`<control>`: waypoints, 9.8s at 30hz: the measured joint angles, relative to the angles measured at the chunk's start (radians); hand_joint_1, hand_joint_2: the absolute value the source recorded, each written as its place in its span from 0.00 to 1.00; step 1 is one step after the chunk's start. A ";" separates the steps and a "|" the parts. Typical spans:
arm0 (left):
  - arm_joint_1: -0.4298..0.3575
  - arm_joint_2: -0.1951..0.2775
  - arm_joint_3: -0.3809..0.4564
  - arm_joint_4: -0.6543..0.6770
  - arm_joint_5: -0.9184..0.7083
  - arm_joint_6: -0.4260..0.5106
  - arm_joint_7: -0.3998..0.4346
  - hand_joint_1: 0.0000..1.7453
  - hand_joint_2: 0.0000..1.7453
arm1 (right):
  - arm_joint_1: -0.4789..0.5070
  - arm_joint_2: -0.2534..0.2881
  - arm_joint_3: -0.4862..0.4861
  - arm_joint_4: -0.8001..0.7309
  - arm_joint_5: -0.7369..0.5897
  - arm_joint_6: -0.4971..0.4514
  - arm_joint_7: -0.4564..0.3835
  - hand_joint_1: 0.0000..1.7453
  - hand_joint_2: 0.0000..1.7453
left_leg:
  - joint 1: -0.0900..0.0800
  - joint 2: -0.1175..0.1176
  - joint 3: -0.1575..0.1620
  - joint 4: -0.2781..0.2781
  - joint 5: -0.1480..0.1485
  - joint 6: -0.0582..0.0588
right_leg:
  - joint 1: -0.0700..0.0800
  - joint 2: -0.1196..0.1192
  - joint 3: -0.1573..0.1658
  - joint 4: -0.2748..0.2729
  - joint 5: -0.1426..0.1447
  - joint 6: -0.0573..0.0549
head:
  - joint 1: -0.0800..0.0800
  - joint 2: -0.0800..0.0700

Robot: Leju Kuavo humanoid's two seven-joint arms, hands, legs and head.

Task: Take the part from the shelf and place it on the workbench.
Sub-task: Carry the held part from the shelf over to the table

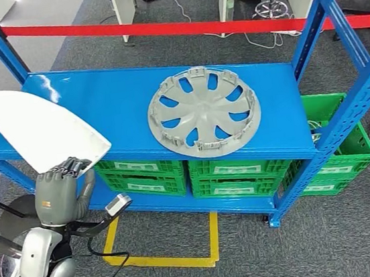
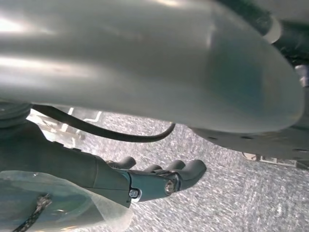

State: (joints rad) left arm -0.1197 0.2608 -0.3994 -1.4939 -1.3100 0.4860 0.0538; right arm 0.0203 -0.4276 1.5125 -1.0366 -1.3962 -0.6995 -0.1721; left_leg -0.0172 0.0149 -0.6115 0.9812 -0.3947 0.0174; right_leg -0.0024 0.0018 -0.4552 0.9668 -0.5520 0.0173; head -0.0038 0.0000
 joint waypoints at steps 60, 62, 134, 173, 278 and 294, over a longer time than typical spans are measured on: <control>0.094 0.037 0.032 -0.013 0.075 0.071 -0.083 1.00 1.00 | -0.002 0.052 0.000 0.042 0.079 0.000 0.087 0.00 0.00 | 0.000 -0.007 -0.010 0.017 -0.013 0.008 | 0.028 -0.003 0.000 0.022 -0.004 -0.033 | 0.009 0.000; 0.093 0.038 0.032 -0.013 0.077 0.071 -0.086 1.00 1.00 | -0.001 0.052 0.000 0.043 0.083 0.000 0.088 0.00 0.00 | 0.002 -0.006 -0.015 0.013 0.007 -0.001 | 0.031 -0.003 0.016 -0.018 -0.004 -0.035 | 0.009 0.000; 0.106 0.101 0.101 -0.006 0.179 0.076 -0.147 1.00 1.00 | -0.003 0.155 -0.030 0.143 0.341 0.001 0.281 0.00 0.00 | 0.021 -0.010 -0.008 0.172 -0.094 -0.032 | 0.018 -0.007 -0.030 -0.005 0.039 -0.041 | 0.000 0.000; 0.098 0.099 0.101 -0.011 0.158 0.038 -0.117 1.00 1.00 | 0.052 0.140 -0.144 0.091 0.639 0.000 0.426 0.00 0.00 | 0.017 -0.014 0.063 -0.021 -0.042 0.019 | 0.013 -0.003 -0.147 0.174 -0.045 0.005 | 0.005 0.000; 0.083 0.045 0.126 -0.022 0.253 -0.036 -0.090 1.00 1.00 | 0.098 0.102 -0.237 -0.005 0.750 0.000 0.421 0.00 0.00 | 0.034 -0.119 0.003 0.054 -0.075 -0.040 | -0.015 0.043 -0.084 0.024 0.059 -0.013 | -0.003 0.000; 0.077 0.043 0.131 -0.024 0.260 -0.038 -0.090 1.00 1.00 | 0.103 0.098 -0.233 -0.006 0.746 0.000 0.416 0.00 0.00 | 0.018 0.025 0.042 0.009 -0.061 0.012 | 0.014 -0.064 -0.103 0.100 -0.016 0.004 | -0.003 0.000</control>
State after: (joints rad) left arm -0.0424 0.3040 -0.2687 -1.5174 -1.0498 0.4483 -0.0363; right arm 0.1232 -0.3298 1.2800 -1.0425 -0.6501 -0.6998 0.2437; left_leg 0.0004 0.0399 -0.5695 0.9903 -0.4556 0.0298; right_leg 0.0115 -0.0621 -0.5581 1.0672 -0.5683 0.0212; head -0.0065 0.0000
